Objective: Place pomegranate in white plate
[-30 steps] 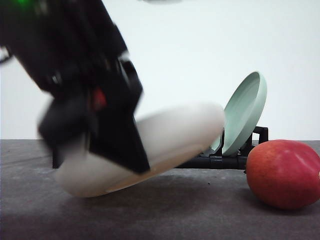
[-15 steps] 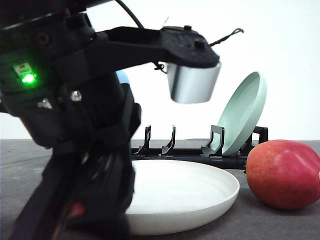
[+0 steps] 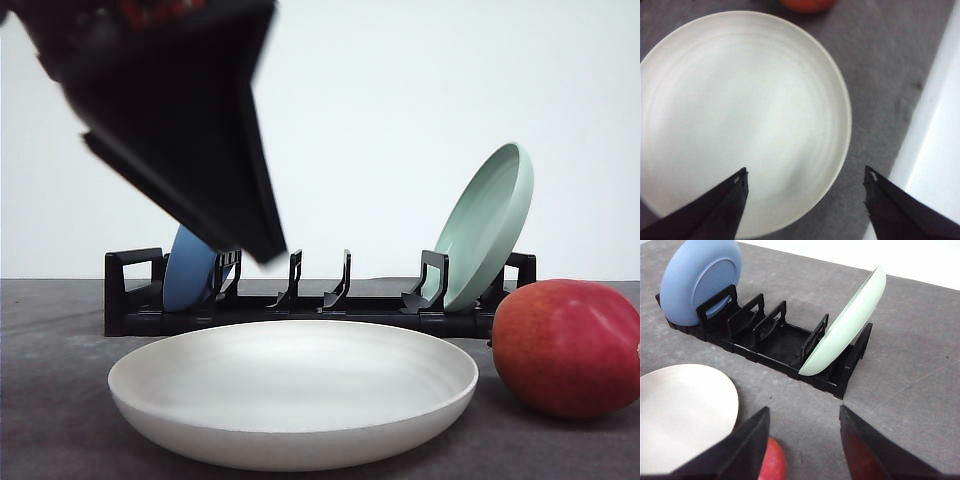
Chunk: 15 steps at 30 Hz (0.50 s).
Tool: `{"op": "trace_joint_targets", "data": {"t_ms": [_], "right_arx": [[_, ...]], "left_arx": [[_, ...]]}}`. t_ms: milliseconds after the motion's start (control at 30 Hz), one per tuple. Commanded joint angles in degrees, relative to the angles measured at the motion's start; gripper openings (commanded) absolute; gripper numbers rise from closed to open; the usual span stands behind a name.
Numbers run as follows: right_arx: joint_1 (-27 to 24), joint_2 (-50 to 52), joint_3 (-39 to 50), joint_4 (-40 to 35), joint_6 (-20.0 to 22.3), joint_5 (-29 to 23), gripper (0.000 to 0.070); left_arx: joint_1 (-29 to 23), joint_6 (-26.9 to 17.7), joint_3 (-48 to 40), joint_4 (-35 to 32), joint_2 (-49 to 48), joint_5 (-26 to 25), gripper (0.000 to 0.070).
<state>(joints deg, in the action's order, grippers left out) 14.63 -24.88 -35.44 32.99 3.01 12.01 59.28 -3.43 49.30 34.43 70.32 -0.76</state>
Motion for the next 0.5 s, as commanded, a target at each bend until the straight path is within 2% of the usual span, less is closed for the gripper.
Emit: {"op": "trace_joint_targets", "data": {"t_ms": [0, 333, 467], "right_arx": [[0.2, -0.1, -1.0, -0.3, 0.0, 0.0, 0.0283], [0.2, -0.1, -1.0, -0.2, -0.3, 0.0, 0.0282], [0.2, -0.1, -1.0, 0.4, -4.5, 0.5, 0.0283]], "left_arx": [[-3.2, 4.4, 0.7, 0.4, -1.1, -2.5, 0.0446], [-25.0, 4.0, 0.6, 8.0, -8.2, -5.2, 0.0441], [-32.7, 5.6, 0.5, 7.9, -10.6, -6.3, 0.0441]]}}
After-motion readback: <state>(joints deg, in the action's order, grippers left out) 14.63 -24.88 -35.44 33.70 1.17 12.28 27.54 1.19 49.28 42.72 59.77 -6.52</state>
